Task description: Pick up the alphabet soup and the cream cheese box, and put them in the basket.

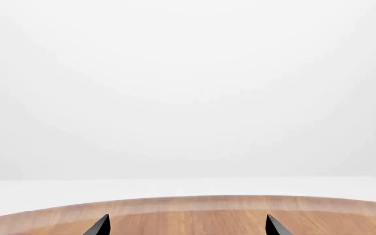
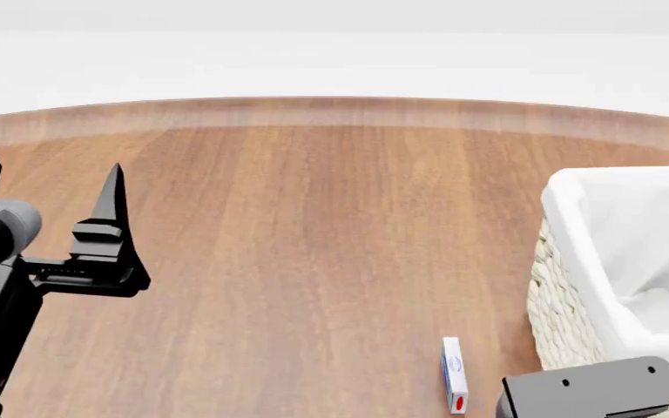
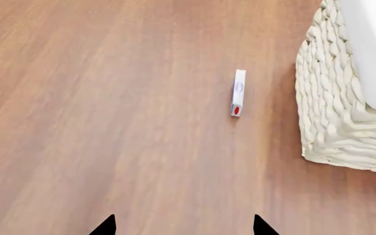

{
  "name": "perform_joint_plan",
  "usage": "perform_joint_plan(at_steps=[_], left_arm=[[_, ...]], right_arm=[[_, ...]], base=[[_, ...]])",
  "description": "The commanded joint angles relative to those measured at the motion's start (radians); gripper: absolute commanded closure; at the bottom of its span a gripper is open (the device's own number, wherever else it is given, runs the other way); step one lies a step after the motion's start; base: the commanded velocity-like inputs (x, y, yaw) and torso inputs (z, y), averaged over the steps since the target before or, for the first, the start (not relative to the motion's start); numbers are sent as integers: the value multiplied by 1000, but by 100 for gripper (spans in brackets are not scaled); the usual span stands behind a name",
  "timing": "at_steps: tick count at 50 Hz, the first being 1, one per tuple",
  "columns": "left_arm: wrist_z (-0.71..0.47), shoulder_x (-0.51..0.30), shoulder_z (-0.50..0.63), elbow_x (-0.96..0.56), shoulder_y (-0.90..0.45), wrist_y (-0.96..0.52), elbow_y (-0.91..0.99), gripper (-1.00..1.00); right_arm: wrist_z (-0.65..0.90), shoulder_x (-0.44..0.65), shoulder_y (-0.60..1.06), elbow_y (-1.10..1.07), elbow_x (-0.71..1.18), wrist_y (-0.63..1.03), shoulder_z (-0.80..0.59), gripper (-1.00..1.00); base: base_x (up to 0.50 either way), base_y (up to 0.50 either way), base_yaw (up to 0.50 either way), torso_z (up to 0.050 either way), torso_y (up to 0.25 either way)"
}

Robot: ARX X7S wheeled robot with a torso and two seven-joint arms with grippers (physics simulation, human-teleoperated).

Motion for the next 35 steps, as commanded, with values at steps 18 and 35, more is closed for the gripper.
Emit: perform_joint_plan(at_steps=[18,35], left_arm=[[-4,-14,12,0,8,34,-33,-100],[-10,-19,19,-5,7,39,-41,-100]], right_arm=[[-5,146,-492,-91,138,-156,521,-100],[2,68,-727,-49,110,-120,916,-100]], base=[[0,0,0,0,0],[0,0,0,0,0]])
